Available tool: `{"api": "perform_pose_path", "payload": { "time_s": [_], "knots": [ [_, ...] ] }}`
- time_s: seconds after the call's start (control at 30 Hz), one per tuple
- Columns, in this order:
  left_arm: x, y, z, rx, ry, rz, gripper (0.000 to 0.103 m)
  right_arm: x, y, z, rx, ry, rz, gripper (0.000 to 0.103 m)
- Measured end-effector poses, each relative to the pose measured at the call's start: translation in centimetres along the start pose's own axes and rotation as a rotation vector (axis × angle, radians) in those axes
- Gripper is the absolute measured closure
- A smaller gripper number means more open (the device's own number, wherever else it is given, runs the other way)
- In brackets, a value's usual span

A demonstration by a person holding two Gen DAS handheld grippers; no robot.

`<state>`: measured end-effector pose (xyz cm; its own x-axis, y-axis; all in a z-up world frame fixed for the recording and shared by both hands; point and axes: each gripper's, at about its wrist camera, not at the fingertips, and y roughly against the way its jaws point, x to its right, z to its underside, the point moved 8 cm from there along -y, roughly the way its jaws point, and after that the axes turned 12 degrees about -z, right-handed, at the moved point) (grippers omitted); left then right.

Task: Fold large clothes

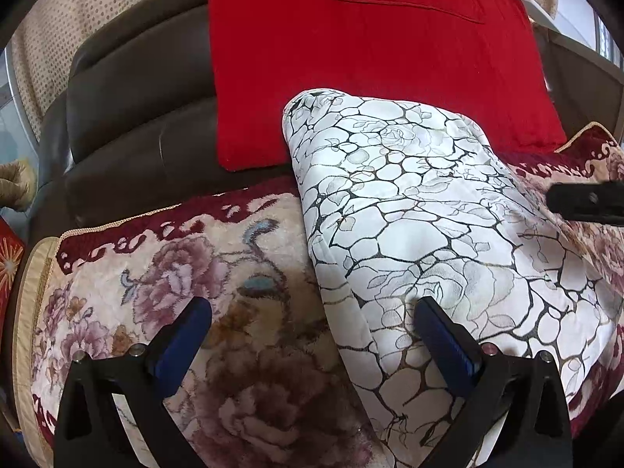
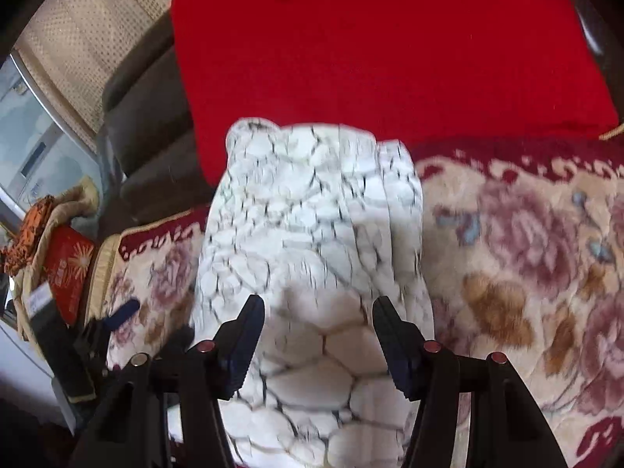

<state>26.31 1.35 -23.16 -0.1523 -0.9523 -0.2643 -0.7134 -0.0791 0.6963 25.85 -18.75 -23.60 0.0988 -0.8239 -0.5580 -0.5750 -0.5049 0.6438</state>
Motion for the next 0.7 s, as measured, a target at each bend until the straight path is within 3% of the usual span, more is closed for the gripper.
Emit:
{"api": "perform_pose_path", "payload": {
  "time_s": [0.1,0.23,0.5,0.7],
  "knots": [
    [0.0,-0.3,-0.1,-0.004,0.008,0.002,0.000,0.7,-2.0,-0.6,-0.023,-0.016,0.013,0.041],
    [0.0,-1.0,0.0,-0.014,0.016,0.013,0.000,3.2,-6.1,0.7,-0.122,-0.091,0.026,0.042],
    [-0.5,-0.9,-0.3,-0.011,0.033,0.005,0.000,1.8,-2.6,-0.5,-0.071,-0.074,0.006,0.042],
    [-1.7,-0.8,-1.1,-0.001,0.088,-0.008,0.000,-0.3,0.8,0.4,-0.031,-0.040,-0.039,0.042]
  ]
}}
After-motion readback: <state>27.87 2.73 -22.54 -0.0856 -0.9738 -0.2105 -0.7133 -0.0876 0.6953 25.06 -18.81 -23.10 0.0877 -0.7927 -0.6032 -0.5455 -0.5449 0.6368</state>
